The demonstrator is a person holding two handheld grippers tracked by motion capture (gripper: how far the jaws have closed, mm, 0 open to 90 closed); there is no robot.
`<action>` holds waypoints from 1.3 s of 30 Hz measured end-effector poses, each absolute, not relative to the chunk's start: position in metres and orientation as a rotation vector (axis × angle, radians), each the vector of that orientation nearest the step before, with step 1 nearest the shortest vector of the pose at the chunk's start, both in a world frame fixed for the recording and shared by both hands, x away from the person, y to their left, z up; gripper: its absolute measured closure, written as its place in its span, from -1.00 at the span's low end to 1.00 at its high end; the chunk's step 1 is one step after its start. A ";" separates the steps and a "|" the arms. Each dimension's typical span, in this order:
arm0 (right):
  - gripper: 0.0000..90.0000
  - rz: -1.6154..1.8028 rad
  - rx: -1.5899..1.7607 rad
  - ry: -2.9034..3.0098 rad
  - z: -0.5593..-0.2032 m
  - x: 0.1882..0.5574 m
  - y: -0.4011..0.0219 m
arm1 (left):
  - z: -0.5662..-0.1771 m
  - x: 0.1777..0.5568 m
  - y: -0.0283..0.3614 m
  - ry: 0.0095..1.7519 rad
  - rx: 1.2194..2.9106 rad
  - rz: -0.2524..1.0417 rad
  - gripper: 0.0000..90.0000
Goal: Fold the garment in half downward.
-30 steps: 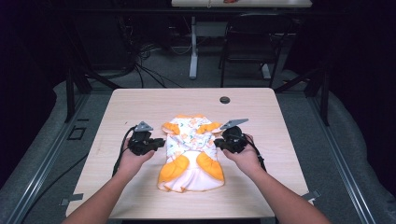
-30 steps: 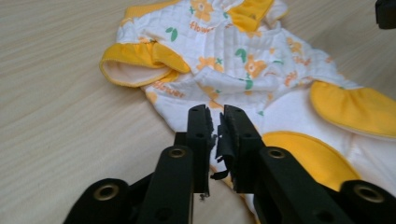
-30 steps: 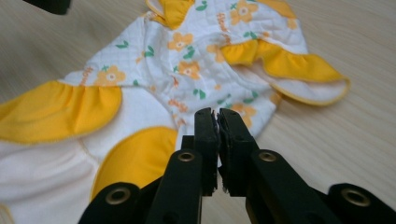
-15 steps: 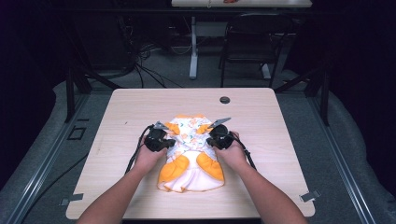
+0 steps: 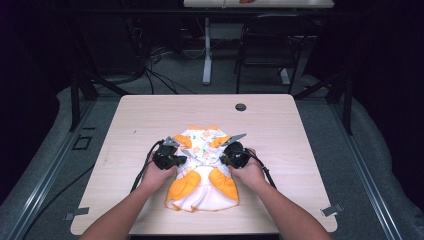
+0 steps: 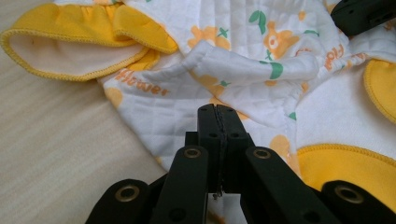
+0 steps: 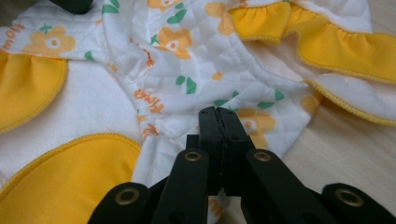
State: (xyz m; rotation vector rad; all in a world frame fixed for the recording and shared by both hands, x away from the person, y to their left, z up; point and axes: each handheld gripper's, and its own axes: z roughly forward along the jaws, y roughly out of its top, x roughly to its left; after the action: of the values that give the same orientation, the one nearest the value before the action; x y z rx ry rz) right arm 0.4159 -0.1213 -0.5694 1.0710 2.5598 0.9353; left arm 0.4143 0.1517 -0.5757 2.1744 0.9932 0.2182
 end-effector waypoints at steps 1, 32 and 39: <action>0.99 0.938 1.068 2.565 -0.569 0.414 -0.121 | -0.576 0.412 0.152 0.995 2.169 0.216 1.00; 0.88 0.971 1.035 2.632 -0.535 0.400 -0.123 | -0.545 0.404 0.172 1.002 2.116 0.209 0.68; 0.79 0.965 1.020 2.599 -0.522 0.428 -0.115 | -0.527 0.436 0.173 1.021 2.092 0.300 0.50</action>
State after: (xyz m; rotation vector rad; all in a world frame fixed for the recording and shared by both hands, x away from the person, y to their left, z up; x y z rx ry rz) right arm 0.4276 -0.1153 -0.5219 1.0200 2.5988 0.9647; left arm 0.4356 0.1731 -0.5275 2.0924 1.0206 0.3001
